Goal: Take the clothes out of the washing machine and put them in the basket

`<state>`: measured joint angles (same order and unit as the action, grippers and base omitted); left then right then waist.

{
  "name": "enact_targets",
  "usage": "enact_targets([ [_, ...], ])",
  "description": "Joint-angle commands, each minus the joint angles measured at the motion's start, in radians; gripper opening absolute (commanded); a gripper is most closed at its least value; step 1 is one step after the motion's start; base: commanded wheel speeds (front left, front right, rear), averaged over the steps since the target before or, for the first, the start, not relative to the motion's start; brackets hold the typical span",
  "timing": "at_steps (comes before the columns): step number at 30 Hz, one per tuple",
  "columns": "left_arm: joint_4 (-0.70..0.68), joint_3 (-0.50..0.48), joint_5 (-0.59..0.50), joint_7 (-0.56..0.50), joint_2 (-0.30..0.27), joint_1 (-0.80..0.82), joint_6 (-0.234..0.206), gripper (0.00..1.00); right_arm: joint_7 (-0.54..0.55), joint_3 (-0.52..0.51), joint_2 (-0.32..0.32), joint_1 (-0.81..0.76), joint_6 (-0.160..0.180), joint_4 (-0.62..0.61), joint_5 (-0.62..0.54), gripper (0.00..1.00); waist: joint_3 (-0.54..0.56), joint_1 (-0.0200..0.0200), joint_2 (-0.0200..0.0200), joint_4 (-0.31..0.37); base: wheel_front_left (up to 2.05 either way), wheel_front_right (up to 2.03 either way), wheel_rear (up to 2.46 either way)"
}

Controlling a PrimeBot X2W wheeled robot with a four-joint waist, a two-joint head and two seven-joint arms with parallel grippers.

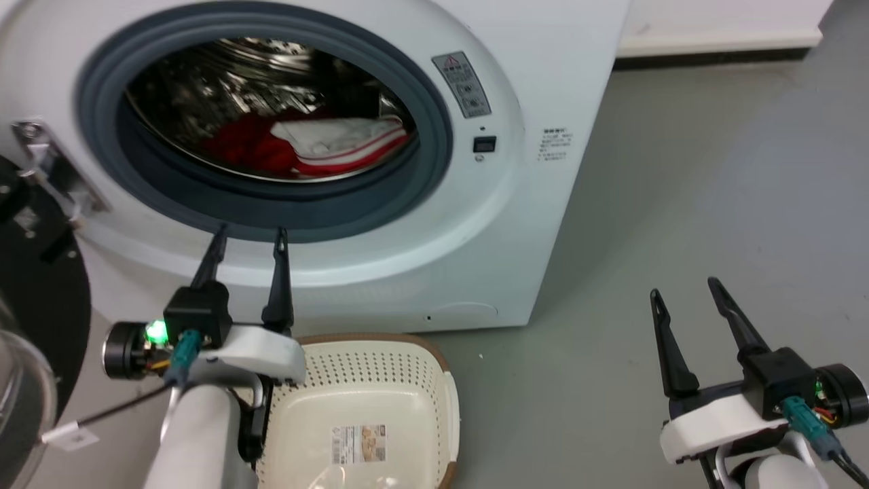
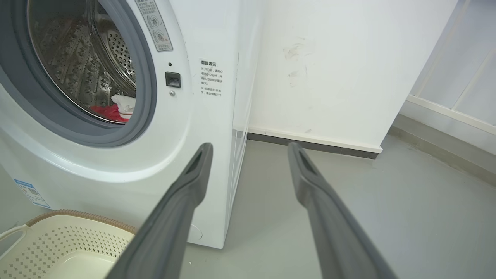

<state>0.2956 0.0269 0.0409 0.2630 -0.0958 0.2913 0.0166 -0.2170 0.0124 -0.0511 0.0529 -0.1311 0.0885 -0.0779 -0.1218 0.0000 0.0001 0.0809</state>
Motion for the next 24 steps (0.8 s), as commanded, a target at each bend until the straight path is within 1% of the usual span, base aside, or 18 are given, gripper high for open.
enact_targets([
  [1, 0.013, -0.003, 0.005, 0.003, -0.009, 0.024, 0.001, 1.0, -0.009, 0.001, 0.002, 0.02, 0.001, -0.007, 0.005, 1.0, -0.048, 0.0, -0.0001, 0.033, 0.0, 0.0, 0.0],
  [3, 0.043, -0.014, 0.009, 0.003, -0.02, 0.069, 0.005, 1.0, -0.011, 0.007, 0.002, 0.034, 0.001, -0.012, 0.009, 1.0, -0.086, 0.0, -0.0001, 0.052, 0.0, 0.0, 0.0],
  [4, 0.108, -0.027, 0.013, 0.003, -0.044, 0.142, 0.01, 1.0, -0.021, 0.013, 0.002, 0.059, 0.001, -0.015, 0.019, 1.0, -0.141, 0.0, -0.0001, 0.083, 0.0, 0.0, 0.0],
  [8, 0.209, -0.037, 0.014, 0.002, -0.081, 0.255, 0.021, 1.0, -0.031, 0.026, 0.002, 0.096, 0.001, -0.018, 0.036, 1.0, -0.218, 0.0, -0.0001, 0.124, 0.0, 0.0, 0.0],
  [11, 0.285, -0.045, 0.02, -0.021, -0.113, 0.348, 0.028, 1.0, -0.04, 0.03, 0.002, 0.12, 0.001, -0.018, 0.053, 1.0, -0.272, 0.0, -0.0001, 0.15, 0.0, 0.0, 0.0],
  [18, 0.444, -0.057, 0.03, -0.11, -0.201, 0.562, 0.05, 1.0, -0.049, 0.063, 0.002, 0.174, 0.001, -0.005, 0.102, 1.0, -0.383, 0.0, -0.0001, 0.214, 0.0, 0.0, 0.0],
  [21, 0.499, -0.055, 0.025, -0.158, -0.245, 0.654, 0.055, 1.0, -0.049, 0.081, 0.002, 0.194, 0.001, -0.018, 0.126, 1.0, -0.419, 0.0, -0.0001, 0.238, 0.0, 0.0, 0.0],
  [24, 0.544, -0.047, 0.017, -0.204, -0.274, 0.738, 0.061, 1.0, -0.048, 0.095, 0.002, 0.207, 0.001, -0.031, 0.145, 1.0, -0.455, 0.0, -0.0001, 0.258, 0.0, 0.0, 0.0],
])
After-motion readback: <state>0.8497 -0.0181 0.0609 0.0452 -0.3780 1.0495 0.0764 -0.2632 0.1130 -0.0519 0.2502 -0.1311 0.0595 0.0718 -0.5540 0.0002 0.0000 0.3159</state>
